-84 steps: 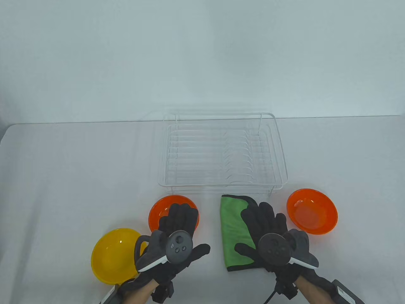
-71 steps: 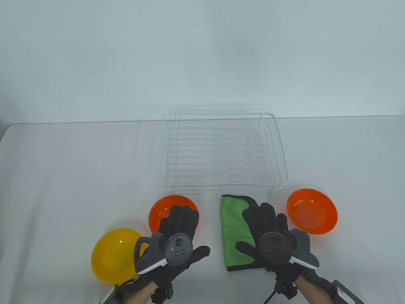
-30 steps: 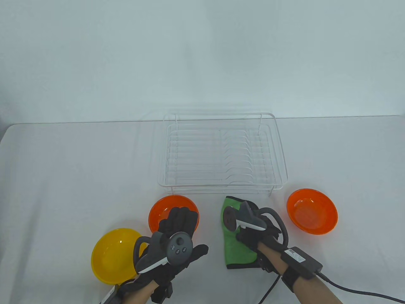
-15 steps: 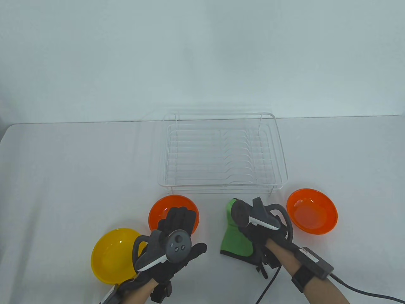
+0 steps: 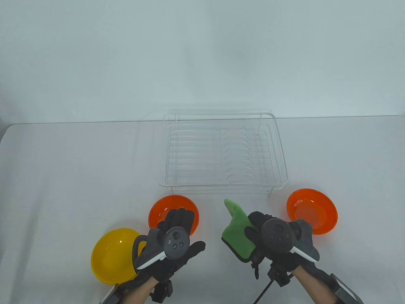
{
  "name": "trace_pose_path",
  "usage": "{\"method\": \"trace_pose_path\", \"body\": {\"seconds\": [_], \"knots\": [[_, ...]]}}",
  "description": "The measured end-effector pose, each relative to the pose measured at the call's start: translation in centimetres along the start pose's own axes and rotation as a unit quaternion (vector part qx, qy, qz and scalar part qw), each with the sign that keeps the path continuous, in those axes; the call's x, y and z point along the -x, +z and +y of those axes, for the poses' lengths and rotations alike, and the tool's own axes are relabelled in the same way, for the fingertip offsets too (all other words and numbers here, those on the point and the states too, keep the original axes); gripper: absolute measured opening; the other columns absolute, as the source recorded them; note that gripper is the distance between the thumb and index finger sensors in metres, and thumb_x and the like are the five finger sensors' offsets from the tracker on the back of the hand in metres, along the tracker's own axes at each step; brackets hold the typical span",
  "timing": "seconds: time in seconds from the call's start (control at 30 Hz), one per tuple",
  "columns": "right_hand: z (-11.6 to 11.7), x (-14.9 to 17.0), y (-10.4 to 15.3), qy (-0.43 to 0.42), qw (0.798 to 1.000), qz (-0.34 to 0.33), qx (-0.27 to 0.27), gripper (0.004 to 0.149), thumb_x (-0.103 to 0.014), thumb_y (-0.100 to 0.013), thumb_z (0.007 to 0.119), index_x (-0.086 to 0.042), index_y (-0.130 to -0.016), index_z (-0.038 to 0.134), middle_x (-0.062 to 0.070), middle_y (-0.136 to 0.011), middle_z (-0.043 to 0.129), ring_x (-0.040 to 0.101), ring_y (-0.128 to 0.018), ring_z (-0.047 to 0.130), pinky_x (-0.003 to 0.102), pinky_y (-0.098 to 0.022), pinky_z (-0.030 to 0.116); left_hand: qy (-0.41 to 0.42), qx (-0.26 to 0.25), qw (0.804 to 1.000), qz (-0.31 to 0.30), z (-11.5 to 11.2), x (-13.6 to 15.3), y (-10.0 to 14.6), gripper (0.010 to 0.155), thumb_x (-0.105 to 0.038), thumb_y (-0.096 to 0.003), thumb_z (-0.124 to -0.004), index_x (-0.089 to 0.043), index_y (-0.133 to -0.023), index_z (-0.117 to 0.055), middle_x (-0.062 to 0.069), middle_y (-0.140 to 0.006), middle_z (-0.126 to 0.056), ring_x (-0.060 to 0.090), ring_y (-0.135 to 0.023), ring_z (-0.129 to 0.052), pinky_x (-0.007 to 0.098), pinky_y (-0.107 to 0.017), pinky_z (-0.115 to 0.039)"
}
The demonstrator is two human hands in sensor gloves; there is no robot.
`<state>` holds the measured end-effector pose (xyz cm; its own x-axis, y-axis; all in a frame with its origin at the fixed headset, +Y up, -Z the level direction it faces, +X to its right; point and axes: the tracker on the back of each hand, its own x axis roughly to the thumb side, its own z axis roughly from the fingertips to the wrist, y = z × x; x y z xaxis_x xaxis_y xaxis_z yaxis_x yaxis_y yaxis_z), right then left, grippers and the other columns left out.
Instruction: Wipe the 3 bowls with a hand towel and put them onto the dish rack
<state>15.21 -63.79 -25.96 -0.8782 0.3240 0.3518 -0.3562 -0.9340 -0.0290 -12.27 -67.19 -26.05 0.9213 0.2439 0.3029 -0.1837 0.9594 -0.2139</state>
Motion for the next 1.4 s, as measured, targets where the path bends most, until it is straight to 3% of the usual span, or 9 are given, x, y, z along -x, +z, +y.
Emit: {"method": "trace_pose_path", "body": {"seconds": [0.17, 0.33, 0.43, 0.7, 0.93, 1.03, 1.17, 1.4], "knots": [[0.3, 0.8, 0.1, -0.006, 1.0, 0.002, -0.001, 0.05, -0.041, -0.05, 0.077, -0.003, -0.083, 0.076, 0.013, -0.057, 0.096, 0.016, -0.038, 0.1, 0.039, -0.034, 0.087, 0.017, -0.015, 0.998, 0.054, 1.8, 2.8, 0.0, 0.08, -0.057, -0.0538, -0.059, -0.02, -0.115, -0.023, 0.014, -0.122, -0.029, 0.043, -0.115, -0.036, 0.059, -0.08, -0.044], [0.5, 0.9, 0.2, -0.005, 1.0, 0.001, -0.007, 0.05, -0.04, -0.051, 0.077, -0.003, -0.084, 0.075, 0.013, -0.058, 0.095, 0.017, -0.04, 0.1, 0.039, -0.035, 0.086, -0.007, -0.023, 0.99, 0.14, 4.2, 8.0, 1.1, 0.072, -0.054, -0.0543, -0.065, -0.021, -0.113, -0.038, 0.013, -0.118, -0.048, 0.041, -0.11, -0.058, 0.055, -0.077, -0.055], [0.5, 0.9, 0.2, -0.004, 1.0, 0.0, -0.009, 0.05, -0.04, -0.051, 0.077, -0.004, -0.085, 0.074, 0.014, -0.06, 0.094, 0.017, -0.041, 0.099, 0.04, -0.037, 0.086, -0.026, 0.0, 0.978, 0.205, 5.1, 11.9, 2.1, 0.069, -0.052, -0.0542, -0.067, -0.021, -0.112, -0.044, 0.012, -0.116, -0.054, 0.039, -0.106, -0.066, 0.053, -0.075, -0.06], [0.4, 1.0, 0.3, -0.008, 1.0, 0.002, -0.012, 0.05, -0.04, -0.051, 0.077, -0.004, -0.085, 0.074, 0.014, -0.06, 0.094, 0.018, -0.042, 0.099, 0.04, -0.037, 0.086, -0.068, 0.069, 0.948, 0.303, 3.2, 18.0, 4.0, 0.067, -0.049, -0.0532, -0.071, -0.021, -0.11, -0.05, 0.011, -0.11, -0.063, 0.033, -0.095, -0.081, 0.05, -0.069, -0.068], [0.5, 1.0, 0.3, -0.003, 1.0, 0.003, -0.016, 0.05, -0.04, -0.051, 0.077, -0.004, -0.086, 0.073, 0.014, -0.061, 0.094, 0.018, -0.043, 0.099, 0.041, -0.038, 0.086, -0.065, 0.14, 0.93, 0.333, 0.3, 20.1, 3.8, 0.066, -0.047, -0.0529, -0.072, -0.021, -0.109, -0.051, 0.008, -0.104, -0.072, 0.026, -0.083, -0.092, 0.046, -0.064, -0.075], [0.5, 1.0, 0.3, -0.004, 1.0, 0.005, -0.016, 0.05, -0.04, -0.051, 0.077, -0.004, -0.086, 0.073, 0.014, -0.061, 0.094, 0.018, -0.043, 0.099, 0.041, -0.038, 0.086, -0.074, 0.157, 0.924, 0.341, -0.5, 20.5, 3.7, 0.056, -0.041, -0.0539, -0.072, -0.022, -0.105, -0.061, 0.004, -0.093, -0.082, 0.02, -0.07, -0.099, 0.043, -0.058, -0.08], [0.5, 1.0, 0.3, -0.003, 1.0, 0.006, -0.019, 0.05, -0.04, -0.051, 0.077, -0.004, -0.086, 0.073, 0.014, -0.061, 0.093, 0.018, -0.043, 0.099, 0.041, -0.038, 0.086, -0.045, 0.161, 0.924, 0.345, -0.6, 20.9, 3.7, 0.048, -0.036, -0.0536, -0.072, -0.021, -0.099, -0.068, 0.0, -0.08, -0.09, 0.014, -0.053, -0.102, 0.039, -0.05, -0.084], [0.6, 1.0, 0.3, -0.002, 1.0, 0.005, -0.022, 0.05, -0.039, -0.051, 0.077, -0.004, -0.086, 0.073, 0.014, -0.061, 0.093, 0.018, -0.043, 0.099, 0.041, -0.038, 0.086, -0.011, 0.163, 0.93, 0.328, -0.4, 21.2, 4.0, 0.045, -0.033, -0.0537, -0.07, -0.021, -0.097, -0.069, 0.0, -0.079, -0.089, 0.014, -0.05, -0.101, 0.037, -0.048, -0.084]]}}
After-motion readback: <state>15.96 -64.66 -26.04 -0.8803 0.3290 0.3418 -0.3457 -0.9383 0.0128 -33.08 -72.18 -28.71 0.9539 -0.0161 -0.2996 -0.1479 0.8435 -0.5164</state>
